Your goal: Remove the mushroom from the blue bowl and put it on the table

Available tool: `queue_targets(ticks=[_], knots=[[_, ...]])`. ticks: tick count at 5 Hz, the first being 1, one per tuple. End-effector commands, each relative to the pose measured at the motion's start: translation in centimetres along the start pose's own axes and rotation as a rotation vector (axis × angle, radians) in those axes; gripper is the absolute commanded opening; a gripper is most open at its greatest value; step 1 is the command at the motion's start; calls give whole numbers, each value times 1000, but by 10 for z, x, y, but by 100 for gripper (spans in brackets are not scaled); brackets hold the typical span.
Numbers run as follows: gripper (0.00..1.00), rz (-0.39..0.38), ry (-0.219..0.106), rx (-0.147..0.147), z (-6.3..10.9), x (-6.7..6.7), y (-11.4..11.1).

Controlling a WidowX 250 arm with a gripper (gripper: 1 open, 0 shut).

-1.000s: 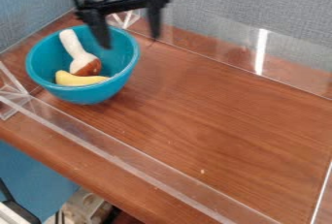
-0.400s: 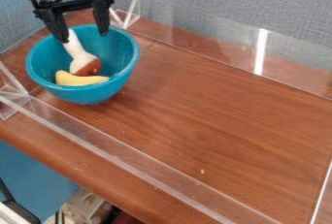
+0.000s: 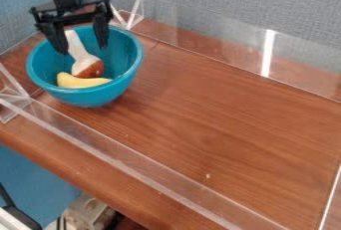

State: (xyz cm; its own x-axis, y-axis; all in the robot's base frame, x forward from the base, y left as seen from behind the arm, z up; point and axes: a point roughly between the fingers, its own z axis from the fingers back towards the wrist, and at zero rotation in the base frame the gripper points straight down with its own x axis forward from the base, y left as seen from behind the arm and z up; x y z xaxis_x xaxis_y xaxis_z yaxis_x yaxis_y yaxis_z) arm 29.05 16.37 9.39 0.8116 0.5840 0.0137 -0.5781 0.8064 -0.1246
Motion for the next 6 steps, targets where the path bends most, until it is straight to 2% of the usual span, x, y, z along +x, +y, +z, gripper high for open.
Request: queue_targets(ticks=[1, 2, 5, 6], knots=[[100, -3, -54, 19, 6, 9, -2], [100, 2, -52, 35, -2, 12, -4], [100, 29, -54, 54, -13, 27, -7], [0, 40, -53, 58, -17, 30, -6]])
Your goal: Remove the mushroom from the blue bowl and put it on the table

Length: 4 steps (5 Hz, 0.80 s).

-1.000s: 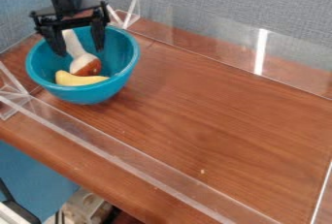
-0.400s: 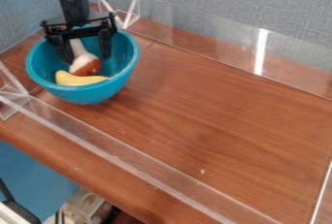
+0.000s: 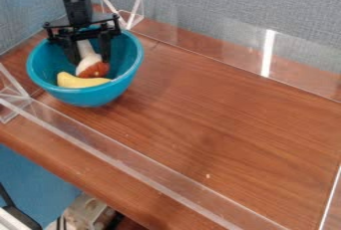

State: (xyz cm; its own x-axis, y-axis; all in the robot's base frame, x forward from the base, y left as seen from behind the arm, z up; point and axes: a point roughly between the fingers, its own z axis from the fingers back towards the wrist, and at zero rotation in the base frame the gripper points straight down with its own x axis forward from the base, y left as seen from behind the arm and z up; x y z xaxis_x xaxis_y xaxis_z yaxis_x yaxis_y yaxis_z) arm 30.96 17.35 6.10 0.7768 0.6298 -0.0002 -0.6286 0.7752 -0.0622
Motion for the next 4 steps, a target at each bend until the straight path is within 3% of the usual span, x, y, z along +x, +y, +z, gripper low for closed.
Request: queue_targets(ticks=[1, 2, 3, 4], knots=[[0, -9, -60, -2, 20, 11, -5], [100, -2, -62, 5, 21, 13, -4], [100, 5, -64, 9, 22, 14, -3], [0, 13, -63, 13, 19, 17, -4]])
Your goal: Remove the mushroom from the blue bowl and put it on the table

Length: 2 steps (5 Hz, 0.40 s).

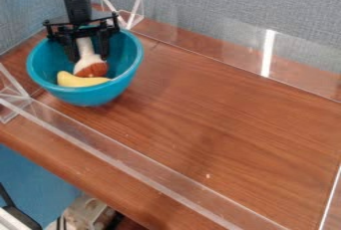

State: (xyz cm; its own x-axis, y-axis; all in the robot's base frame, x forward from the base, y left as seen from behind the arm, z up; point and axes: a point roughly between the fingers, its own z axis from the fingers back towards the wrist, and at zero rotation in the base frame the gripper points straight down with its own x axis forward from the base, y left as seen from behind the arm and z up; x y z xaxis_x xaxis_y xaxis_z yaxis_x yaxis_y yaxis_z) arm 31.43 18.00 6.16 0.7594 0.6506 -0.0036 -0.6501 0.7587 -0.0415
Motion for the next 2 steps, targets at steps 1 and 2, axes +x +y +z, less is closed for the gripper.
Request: queue_targets(ticks=[1, 2], knots=[[0, -8, -64, -9, 23, 9, -5], [100, 0, -63, -4, 23, 10, -4]])
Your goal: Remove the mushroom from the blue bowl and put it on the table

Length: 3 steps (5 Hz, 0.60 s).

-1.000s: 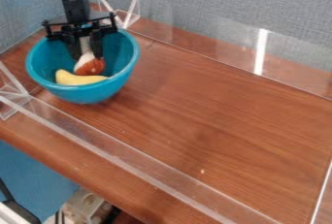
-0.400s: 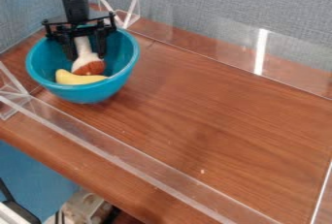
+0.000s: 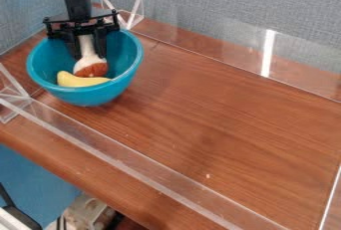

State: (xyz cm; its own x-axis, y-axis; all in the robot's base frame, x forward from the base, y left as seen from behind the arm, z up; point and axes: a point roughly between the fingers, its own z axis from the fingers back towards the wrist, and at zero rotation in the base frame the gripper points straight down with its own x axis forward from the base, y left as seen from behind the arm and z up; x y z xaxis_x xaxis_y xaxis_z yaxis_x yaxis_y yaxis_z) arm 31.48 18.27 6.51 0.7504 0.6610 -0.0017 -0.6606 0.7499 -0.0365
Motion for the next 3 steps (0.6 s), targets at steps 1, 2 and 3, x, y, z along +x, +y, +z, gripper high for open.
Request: queue_targets(ticks=[1, 2, 3], knots=[[0, -8, -61, -6, 19, 8, -5], [0, 16, -74, -39, 44, 8, -7], [0, 43, -86, -73, 69, 6, -11]])
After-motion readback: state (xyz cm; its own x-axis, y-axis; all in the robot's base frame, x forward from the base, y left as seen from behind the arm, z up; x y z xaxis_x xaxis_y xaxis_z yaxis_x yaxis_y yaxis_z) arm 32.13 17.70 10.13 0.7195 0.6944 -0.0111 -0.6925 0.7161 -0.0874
